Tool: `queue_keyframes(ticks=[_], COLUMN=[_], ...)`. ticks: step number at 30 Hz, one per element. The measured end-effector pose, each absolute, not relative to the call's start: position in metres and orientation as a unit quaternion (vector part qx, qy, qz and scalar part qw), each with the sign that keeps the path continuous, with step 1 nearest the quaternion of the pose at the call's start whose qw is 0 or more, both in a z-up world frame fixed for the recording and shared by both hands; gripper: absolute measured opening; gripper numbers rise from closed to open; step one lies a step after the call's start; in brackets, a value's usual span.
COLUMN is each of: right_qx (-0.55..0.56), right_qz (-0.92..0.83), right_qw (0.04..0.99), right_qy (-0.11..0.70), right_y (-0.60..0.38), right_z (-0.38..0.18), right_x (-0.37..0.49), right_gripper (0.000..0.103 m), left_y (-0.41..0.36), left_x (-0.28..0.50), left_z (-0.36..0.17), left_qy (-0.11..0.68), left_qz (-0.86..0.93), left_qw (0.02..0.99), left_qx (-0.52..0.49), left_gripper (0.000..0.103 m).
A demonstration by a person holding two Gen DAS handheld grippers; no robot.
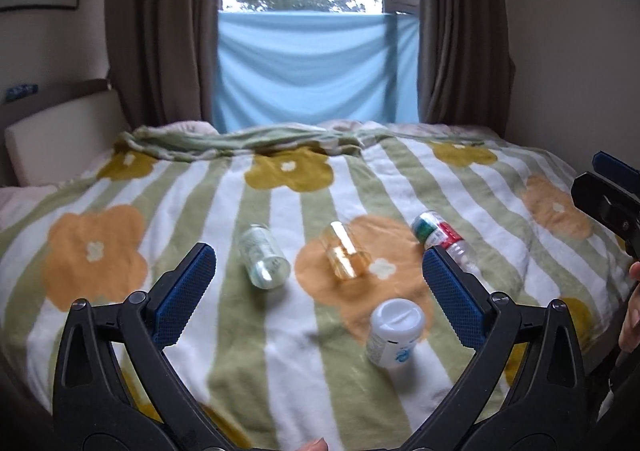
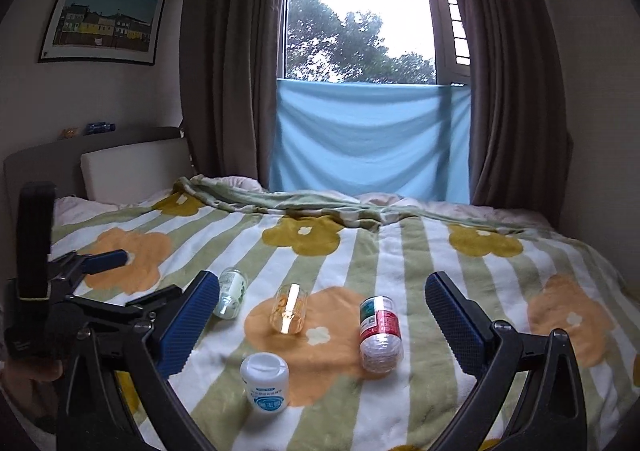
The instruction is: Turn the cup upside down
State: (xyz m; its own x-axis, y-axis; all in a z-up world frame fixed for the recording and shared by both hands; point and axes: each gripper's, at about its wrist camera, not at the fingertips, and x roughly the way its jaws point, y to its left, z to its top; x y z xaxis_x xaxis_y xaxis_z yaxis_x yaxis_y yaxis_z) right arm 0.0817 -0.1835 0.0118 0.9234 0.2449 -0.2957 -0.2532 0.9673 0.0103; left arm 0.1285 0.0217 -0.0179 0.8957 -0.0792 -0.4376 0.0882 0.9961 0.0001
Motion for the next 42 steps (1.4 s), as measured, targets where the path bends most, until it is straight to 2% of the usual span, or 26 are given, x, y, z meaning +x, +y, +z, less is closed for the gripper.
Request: queue_keyframes(ticks=[9,21,42], right_qx=[-0.024,-0.019,-0.014], right_qz=[0.055,0.034,0.034], right_qw=[0.990,0.992,0.992], right_qy=[0.125,0.118,0.118], right_y=[-0.169,-0.171,-0.175], right_z=[-0.002,-0.009,-0.007], right_x=[0.068,0.057,0.052], right_gripper=[0.103,0.103,0.103], left_y=[0.064,0.065,0.057], left_x=[0.082,0.064,0.062], left_z=[-0.012,-0.012,-0.013], left_qy=[0.147,0.127,0.136], left_qz=[0.005,-0.001,-0.026], left_qw=[0.989,0.992,0.990], left_qx=[-0.018,-0.013,-0.021], left_gripper=[0.103,0.103,0.103])
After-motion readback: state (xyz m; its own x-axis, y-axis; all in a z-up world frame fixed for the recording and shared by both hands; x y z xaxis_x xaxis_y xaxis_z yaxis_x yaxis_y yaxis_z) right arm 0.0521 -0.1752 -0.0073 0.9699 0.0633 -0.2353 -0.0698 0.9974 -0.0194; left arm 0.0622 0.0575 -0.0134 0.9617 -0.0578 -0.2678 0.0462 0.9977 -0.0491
